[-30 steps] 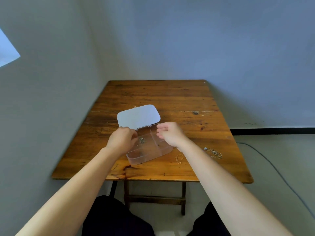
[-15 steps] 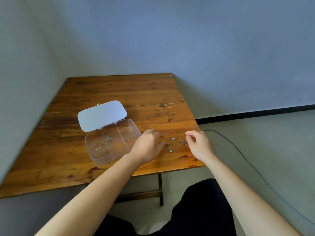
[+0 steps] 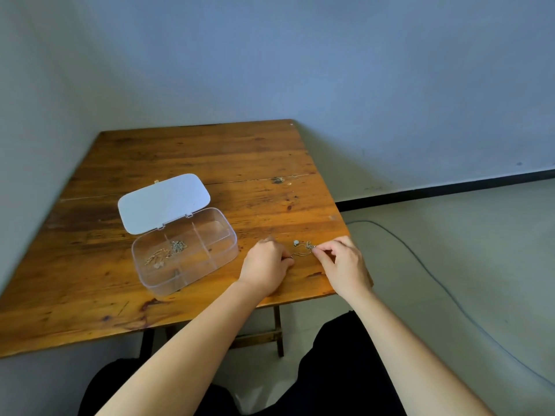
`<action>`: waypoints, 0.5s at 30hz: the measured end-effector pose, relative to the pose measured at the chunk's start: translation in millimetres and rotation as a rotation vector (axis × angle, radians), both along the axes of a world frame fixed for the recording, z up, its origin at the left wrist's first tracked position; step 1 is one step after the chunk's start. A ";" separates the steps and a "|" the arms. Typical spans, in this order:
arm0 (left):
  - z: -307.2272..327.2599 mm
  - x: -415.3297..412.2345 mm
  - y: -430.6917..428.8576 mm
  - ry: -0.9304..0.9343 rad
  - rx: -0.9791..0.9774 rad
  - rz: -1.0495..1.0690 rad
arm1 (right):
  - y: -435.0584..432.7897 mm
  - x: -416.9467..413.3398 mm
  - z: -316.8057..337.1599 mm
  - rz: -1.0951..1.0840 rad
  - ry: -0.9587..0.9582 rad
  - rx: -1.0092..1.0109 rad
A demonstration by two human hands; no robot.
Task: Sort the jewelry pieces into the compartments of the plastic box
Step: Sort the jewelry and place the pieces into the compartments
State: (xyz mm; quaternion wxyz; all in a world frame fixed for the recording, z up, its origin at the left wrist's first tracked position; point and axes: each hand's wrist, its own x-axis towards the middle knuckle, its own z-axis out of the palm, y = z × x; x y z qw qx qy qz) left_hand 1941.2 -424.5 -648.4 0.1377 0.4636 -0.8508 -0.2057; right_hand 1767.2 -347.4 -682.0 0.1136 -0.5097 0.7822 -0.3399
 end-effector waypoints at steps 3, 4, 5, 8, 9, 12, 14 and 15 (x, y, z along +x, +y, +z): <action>2.0 0.7 -2.0 -0.004 0.028 0.000 | 0.5 -0.8 1.3 -0.016 -0.050 0.027; 3.9 1.6 -2.7 0.010 0.045 -0.005 | 0.7 -1.5 2.5 -0.027 -0.086 0.022; 6.5 3.2 -3.7 0.044 0.058 -0.004 | 0.5 -2.7 4.2 -0.038 -0.132 0.013; 17.1 10.8 -4.8 0.291 0.123 0.074 | -0.9 -6.8 13.1 -0.076 -0.362 -0.029; 21.7 13.5 -4.5 0.409 0.179 0.113 | -1.2 -8.2 16.6 -0.096 -0.457 -0.046; 34.7 22.6 -5.7 0.766 0.436 0.220 | -3.9 -8.5 25.3 -0.132 -0.674 -0.095; 45.0 29.9 -8.7 0.939 0.565 0.250 | -7.8 -4.1 31.2 -0.112 -0.806 -0.126; 50.2 34.3 -11.2 1.014 0.619 0.255 | -10.8 -0.7 35.2 -0.102 -0.868 -0.143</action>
